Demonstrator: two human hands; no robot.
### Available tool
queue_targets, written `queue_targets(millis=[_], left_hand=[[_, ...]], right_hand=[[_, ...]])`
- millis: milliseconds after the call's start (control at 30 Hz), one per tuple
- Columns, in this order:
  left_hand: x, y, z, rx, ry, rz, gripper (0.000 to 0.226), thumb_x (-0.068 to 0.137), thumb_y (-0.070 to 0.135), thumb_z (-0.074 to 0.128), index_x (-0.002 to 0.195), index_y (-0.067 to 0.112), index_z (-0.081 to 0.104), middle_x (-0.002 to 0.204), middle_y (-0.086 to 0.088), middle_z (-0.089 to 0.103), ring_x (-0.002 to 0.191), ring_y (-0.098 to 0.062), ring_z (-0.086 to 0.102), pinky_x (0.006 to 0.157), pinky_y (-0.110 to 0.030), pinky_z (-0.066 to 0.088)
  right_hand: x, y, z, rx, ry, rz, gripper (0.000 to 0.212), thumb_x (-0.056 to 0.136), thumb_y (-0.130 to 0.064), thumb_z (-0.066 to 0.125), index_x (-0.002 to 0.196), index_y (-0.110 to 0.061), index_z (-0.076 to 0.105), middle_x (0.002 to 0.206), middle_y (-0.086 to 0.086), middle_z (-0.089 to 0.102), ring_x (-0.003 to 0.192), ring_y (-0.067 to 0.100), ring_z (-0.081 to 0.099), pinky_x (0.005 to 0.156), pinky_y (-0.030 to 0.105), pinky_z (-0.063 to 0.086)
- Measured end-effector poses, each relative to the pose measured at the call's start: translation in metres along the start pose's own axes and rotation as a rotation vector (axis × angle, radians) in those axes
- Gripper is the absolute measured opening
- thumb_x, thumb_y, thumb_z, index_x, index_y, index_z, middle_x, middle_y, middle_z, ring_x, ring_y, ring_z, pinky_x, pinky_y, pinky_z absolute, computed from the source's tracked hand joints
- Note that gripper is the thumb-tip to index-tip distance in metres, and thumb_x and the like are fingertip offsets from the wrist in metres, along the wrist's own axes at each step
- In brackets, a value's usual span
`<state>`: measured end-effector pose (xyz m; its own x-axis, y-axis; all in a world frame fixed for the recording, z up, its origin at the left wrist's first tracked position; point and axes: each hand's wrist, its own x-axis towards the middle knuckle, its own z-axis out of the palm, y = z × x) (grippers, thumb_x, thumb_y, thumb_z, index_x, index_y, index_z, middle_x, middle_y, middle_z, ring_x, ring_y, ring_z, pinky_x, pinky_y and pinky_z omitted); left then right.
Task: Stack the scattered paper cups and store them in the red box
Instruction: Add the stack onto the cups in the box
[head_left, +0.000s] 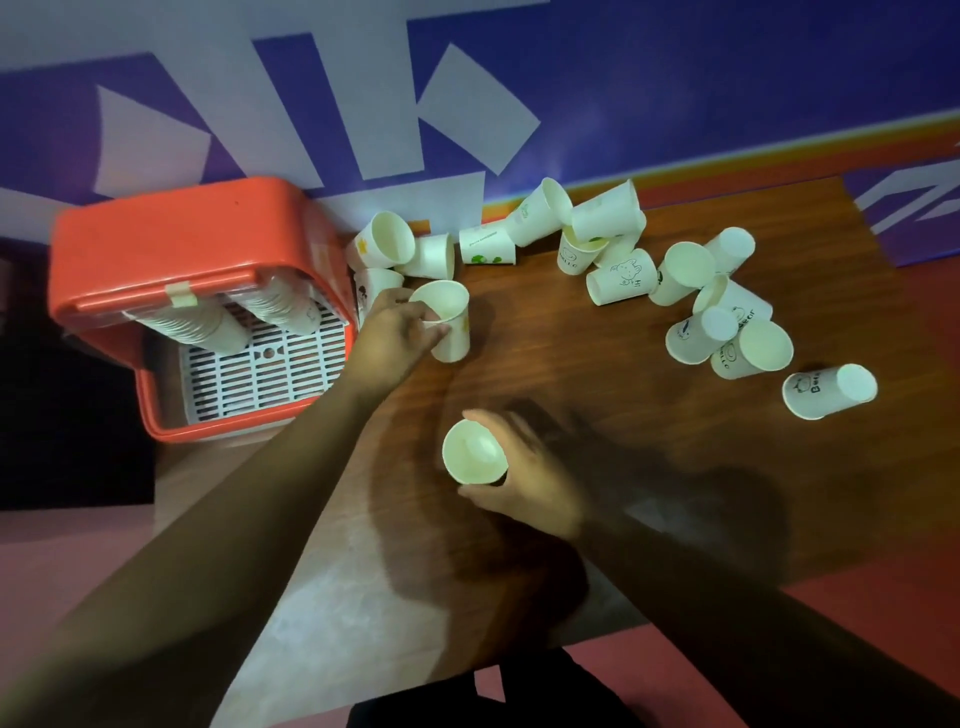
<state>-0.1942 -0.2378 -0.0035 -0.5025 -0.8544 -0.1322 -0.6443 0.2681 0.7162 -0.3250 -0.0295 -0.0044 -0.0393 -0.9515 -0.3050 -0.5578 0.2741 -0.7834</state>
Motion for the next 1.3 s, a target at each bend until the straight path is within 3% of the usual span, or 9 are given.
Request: queue_targets(millis=[100, 200, 333, 500, 700, 767, 933, 1067, 1300], left_hand=[[-0.036, -0.003, -0.013, -0.273, 0.086, -0.036, 0.020, 0.087, 0.035, 0.070, 0.091, 0.015, 0.068, 0.109, -0.003, 0.060, 0.105, -0.028, 0.059, 0.086, -0.041, 0.052], [-0.078, -0.010, -0.023, -0.449, 0.144, -0.139, 0.007, 0.087, 0.031, 0.072, 0.081, 0.033, 0.067, 0.099, 0.015, 0.059, 0.102, -0.033, 0.061, 0.084, -0.045, 0.054], [-0.132, -0.015, -0.033, -0.590, 0.248, -0.269, 0.024, 0.081, 0.045, 0.071, 0.076, 0.022, 0.064, 0.094, -0.017, 0.063, 0.088, -0.024, 0.059, 0.081, -0.043, 0.046], [-0.185, -0.001, -0.047, -0.821, 0.428, -0.310, 0.023, 0.085, 0.036, 0.068, 0.068, 0.023, 0.061, 0.079, -0.004, 0.059, 0.087, -0.019, 0.058, 0.091, -0.044, 0.050], [-0.219, 0.030, -0.065, -0.893, 0.452, -0.214, 0.006, 0.098, 0.022, 0.064, 0.097, 0.019, 0.068, 0.105, -0.003, 0.072, 0.102, -0.019, 0.067, 0.091, -0.039, 0.054], [-0.228, 0.035, -0.071, -0.892, 0.444, -0.171, 0.029, 0.093, 0.030, 0.069, 0.112, 0.009, 0.067, 0.118, -0.010, 0.071, 0.110, -0.026, 0.066, 0.097, -0.044, 0.054], [-0.240, 0.030, -0.090, -0.779, 0.403, -0.124, 0.034, 0.092, 0.018, 0.072, 0.104, -0.011, 0.059, 0.116, -0.022, 0.067, 0.103, -0.023, 0.065, 0.098, -0.051, 0.051], [-0.237, 0.015, -0.110, -0.641, 0.295, -0.067, 0.042, 0.084, 0.032, 0.077, 0.117, 0.013, 0.062, 0.121, -0.007, 0.065, 0.111, -0.027, 0.064, 0.094, -0.045, 0.055], [-0.232, -0.035, -0.146, -0.638, 0.187, -0.084, 0.050, 0.094, 0.034, 0.069, 0.142, 0.029, 0.055, 0.141, 0.012, 0.058, 0.130, -0.003, 0.054, 0.104, -0.026, 0.047]], right_hand=[[-0.006, 0.002, 0.004, 0.086, 0.067, -0.008, 0.084, 0.074, -0.032, 0.083, 0.146, -0.032, 0.039, 0.143, -0.015, 0.043, 0.128, -0.005, 0.038, 0.104, 0.005, 0.025], [-0.005, 0.005, 0.012, 0.177, 0.092, 0.042, 0.086, 0.071, -0.026, 0.086, 0.145, -0.032, 0.040, 0.142, -0.015, 0.045, 0.128, -0.006, 0.040, 0.107, 0.012, 0.033], [0.002, 0.000, 0.012, 0.288, 0.128, 0.130, 0.082, 0.071, -0.019, 0.086, 0.139, -0.030, 0.042, 0.128, -0.019, 0.050, 0.116, -0.014, 0.045, 0.095, 0.010, 0.041], [-0.004, -0.016, -0.001, 0.470, 0.100, 0.201, 0.062, 0.074, -0.013, 0.082, 0.123, -0.019, 0.045, 0.111, -0.009, 0.059, 0.103, 0.008, 0.060, 0.067, 0.009, 0.048], [-0.021, -0.056, -0.003, 0.364, -0.184, 0.028, 0.058, 0.074, -0.014, 0.082, 0.121, -0.033, 0.054, 0.113, -0.018, 0.066, 0.101, -0.007, 0.061, 0.079, 0.012, 0.049], [-0.023, -0.072, 0.000, 0.338, -0.245, -0.033, 0.062, 0.074, -0.014, 0.082, 0.125, -0.033, 0.054, 0.116, -0.018, 0.066, 0.103, -0.008, 0.061, 0.080, 0.010, 0.048], [-0.018, -0.107, 0.010, 0.343, -0.303, -0.110, 0.061, 0.075, -0.013, 0.083, 0.124, -0.035, 0.055, 0.114, -0.016, 0.068, 0.104, -0.003, 0.064, 0.083, 0.018, 0.052], [-0.004, -0.132, 0.029, 0.351, -0.273, -0.112, 0.071, 0.068, -0.034, 0.084, 0.131, -0.032, 0.053, 0.123, -0.013, 0.067, 0.113, 0.004, 0.063, 0.098, 0.037, 0.053], [0.031, -0.178, 0.075, 0.438, -0.196, -0.097, 0.073, 0.067, -0.033, 0.084, 0.133, -0.032, 0.053, 0.125, -0.009, 0.066, 0.115, 0.009, 0.063, 0.098, 0.038, 0.053]])
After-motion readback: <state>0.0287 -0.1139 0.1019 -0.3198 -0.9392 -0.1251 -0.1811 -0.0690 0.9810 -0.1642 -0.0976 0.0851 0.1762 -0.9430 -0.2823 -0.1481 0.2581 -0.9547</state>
